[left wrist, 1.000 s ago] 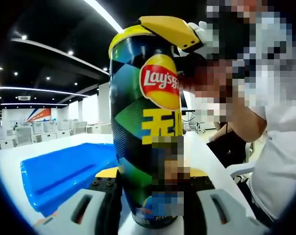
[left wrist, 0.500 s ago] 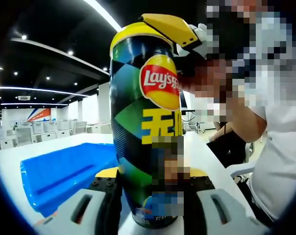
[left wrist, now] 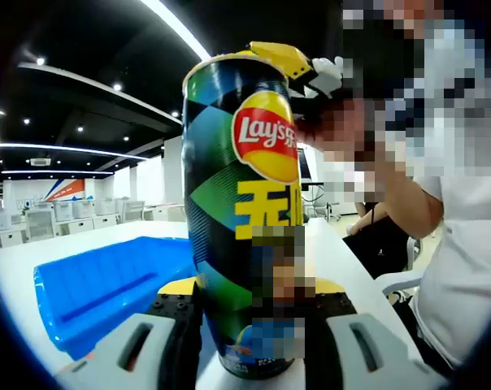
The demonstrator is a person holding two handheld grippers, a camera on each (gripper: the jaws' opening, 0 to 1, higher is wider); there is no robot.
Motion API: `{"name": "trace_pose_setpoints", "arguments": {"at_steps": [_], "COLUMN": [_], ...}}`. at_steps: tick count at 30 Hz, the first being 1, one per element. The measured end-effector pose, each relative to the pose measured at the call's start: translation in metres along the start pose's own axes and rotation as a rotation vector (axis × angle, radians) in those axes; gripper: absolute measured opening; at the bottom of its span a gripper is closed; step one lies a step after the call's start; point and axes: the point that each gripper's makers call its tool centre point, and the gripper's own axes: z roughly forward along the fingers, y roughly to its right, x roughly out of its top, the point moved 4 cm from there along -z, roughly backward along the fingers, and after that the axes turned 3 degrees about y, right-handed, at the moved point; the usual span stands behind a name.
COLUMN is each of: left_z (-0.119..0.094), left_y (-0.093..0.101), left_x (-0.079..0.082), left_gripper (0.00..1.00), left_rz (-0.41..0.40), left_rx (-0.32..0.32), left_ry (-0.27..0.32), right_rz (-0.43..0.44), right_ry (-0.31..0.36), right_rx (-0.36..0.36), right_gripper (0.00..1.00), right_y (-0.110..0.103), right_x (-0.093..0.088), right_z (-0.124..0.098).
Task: Open the lid of the chip container on the table, take out the chips, place them into the box in front of the container, and close the lid
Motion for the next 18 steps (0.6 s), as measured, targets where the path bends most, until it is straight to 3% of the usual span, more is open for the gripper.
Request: {"name": "trace_pose_setpoints", "arguments": {"at_steps": [4,8,14,18], "left_z": [0.000,0.000,0.001,0.001], "left_y": [0.000,0.001,0.001,0.001], "left_x": [0.000,0.000,0.000,0.000], "left_gripper": [0.48,0.48,0.48,0.48], "left_rz": [-0.002,-0.002,-0.002,-0.001], "left_rx": [-0.001,-0.001,0.000,0.001], "left_ry": [0.002,0.001,0.000,-0.001], "right_rz": [0.012,-0.015,-0.044,-0.066], "right_ry": [0.004,-0.017,-0.088,-0.133], "right_rx": [-0.049,-0.117,-0.195,-0.245], "right_gripper": [0.46,0.47,0.47,0.47], "right_y": [0.022,0.047,0.076,0.101], "right_x": [0.000,-0.015,-0.056,-0.093], "right_z": [-0.011,-0.021,-0.037,-0.053]}}
